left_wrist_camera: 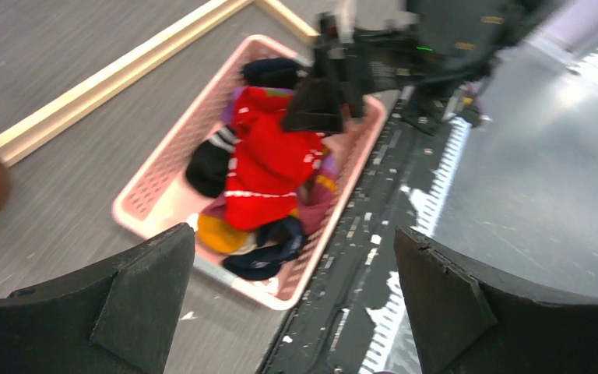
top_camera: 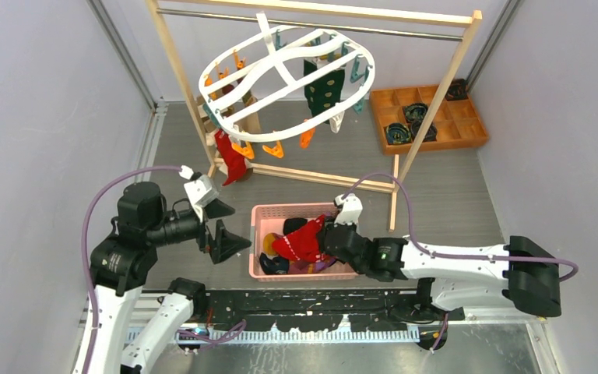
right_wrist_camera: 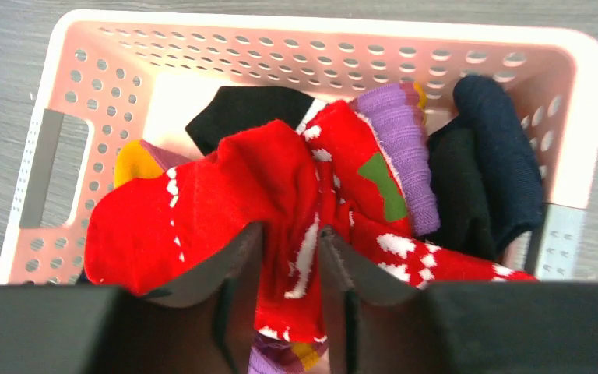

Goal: Remove the socks clipped to the hanger
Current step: Place the sock in the bin, then remove the sock from the hanger.

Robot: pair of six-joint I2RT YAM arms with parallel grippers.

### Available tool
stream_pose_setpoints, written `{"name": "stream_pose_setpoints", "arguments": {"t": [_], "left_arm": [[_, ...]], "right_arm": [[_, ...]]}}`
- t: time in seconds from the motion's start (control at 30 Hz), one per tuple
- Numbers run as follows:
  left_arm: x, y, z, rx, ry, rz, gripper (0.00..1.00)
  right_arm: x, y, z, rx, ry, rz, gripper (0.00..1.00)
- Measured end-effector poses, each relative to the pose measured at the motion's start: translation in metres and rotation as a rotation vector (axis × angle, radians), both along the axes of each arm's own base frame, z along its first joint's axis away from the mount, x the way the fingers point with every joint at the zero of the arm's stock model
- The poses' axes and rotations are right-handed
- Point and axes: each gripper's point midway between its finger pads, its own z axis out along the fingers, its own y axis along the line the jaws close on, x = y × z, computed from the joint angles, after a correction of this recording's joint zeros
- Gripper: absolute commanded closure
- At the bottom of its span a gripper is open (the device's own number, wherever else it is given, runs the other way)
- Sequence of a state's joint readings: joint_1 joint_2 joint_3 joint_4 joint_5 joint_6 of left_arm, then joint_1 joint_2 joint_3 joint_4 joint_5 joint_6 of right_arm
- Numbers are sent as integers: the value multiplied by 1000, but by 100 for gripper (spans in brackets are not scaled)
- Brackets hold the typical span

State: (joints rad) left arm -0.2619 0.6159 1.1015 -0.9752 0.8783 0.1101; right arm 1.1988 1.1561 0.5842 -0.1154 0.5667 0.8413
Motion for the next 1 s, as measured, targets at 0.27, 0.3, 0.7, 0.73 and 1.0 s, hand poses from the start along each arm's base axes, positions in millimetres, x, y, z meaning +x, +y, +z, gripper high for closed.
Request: {"name": "stream_pose_setpoints", "arguments": {"t": [0.27,0.3,0.7,0.73,1.0], "left_arm": [[66,23,-8,73,-33,270,5],[75,27,-9,78,-28,303,7],[172,60,-21,-12,109,520,36],[174,56,-22,-27,126,502,39],[183,43,-17,-96,154,435,88]], "right_arm": [[-11,1,71,68,-207,1,36],[-12,0,80,92,-225,-2,34],[-24,-2,130,249,-290,28,26],[-24,-2,132,260,-292,29,26],[-26,-12,141,321,-303,24,30]]}}
